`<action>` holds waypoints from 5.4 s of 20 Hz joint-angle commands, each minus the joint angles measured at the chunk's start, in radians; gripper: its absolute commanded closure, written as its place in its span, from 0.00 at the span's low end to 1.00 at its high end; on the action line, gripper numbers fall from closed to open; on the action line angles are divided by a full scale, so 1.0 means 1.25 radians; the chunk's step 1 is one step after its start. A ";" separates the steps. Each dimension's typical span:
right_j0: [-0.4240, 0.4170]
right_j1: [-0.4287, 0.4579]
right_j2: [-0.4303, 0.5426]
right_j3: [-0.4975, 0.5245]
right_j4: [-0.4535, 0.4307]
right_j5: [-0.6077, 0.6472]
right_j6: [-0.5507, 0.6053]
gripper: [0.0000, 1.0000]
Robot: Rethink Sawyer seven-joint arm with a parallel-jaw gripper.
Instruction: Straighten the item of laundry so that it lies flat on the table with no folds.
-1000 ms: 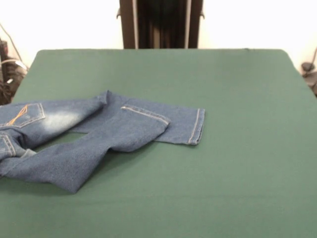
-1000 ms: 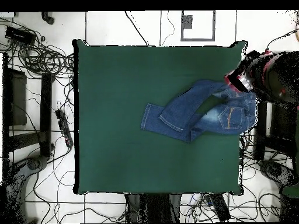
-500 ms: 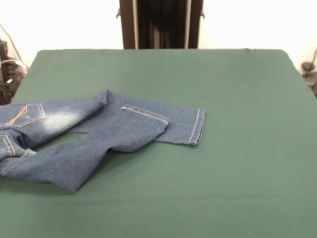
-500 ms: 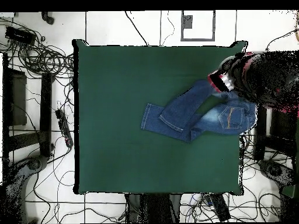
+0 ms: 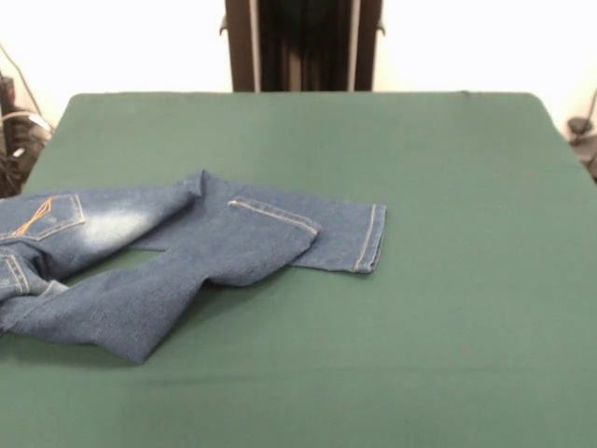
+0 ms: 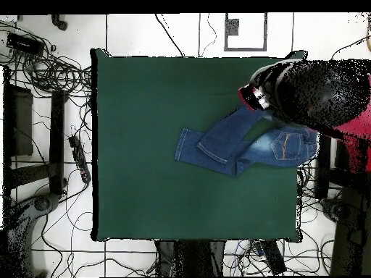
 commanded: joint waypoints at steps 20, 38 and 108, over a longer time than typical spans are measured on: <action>0.115 0.078 -0.074 0.229 0.028 -0.238 0.301 0.00; 0.128 0.157 -0.096 0.260 0.003 -0.377 0.264 0.00; 0.168 0.270 -0.023 0.315 -0.011 -0.514 0.260 0.00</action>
